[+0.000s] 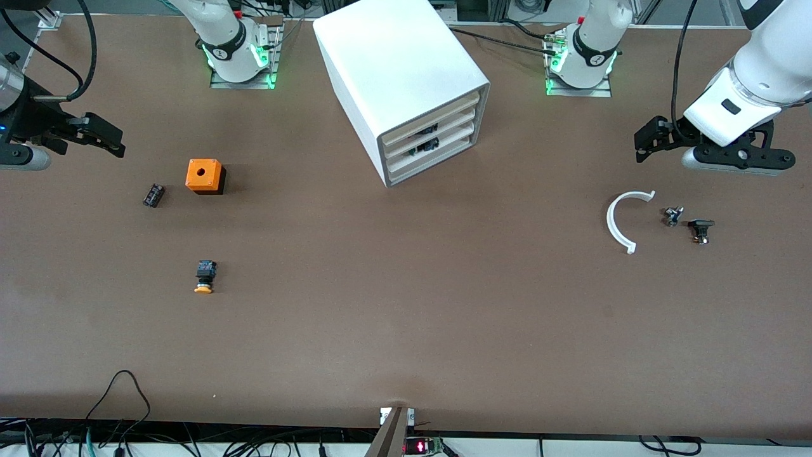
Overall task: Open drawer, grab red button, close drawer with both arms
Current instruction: 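Reach the left gripper toward the cabinet's drawer handle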
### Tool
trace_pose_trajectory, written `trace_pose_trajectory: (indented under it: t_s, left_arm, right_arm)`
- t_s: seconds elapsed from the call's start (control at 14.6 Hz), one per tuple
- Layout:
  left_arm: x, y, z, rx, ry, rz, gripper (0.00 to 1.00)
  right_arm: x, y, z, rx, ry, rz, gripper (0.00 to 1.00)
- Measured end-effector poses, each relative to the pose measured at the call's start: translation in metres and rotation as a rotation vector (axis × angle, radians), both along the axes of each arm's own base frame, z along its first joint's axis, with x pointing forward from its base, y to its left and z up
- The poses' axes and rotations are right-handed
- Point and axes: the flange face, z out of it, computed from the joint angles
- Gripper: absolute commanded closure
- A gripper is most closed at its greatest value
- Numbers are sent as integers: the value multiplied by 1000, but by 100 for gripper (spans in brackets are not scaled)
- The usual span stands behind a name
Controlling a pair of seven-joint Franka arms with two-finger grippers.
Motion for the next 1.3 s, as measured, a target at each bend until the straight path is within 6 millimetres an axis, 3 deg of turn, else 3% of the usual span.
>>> trace_pose_trajectory:
  t_s: [0.75, 1.03, 1.3]
  left_arm:
    - [-3, -1, -2, 4, 26, -3, 0]
    - [-13, -10, -8, 7, 103, -19, 0]
    - [-31, -28, -18, -131, 266, -24, 0]
  right_arm:
    - [0, 0, -3, 2, 6, 0, 0]
    - [6, 3, -24, 29, 48, -1, 0]
    - [25, 2, -65, 36, 98, -1, 0]
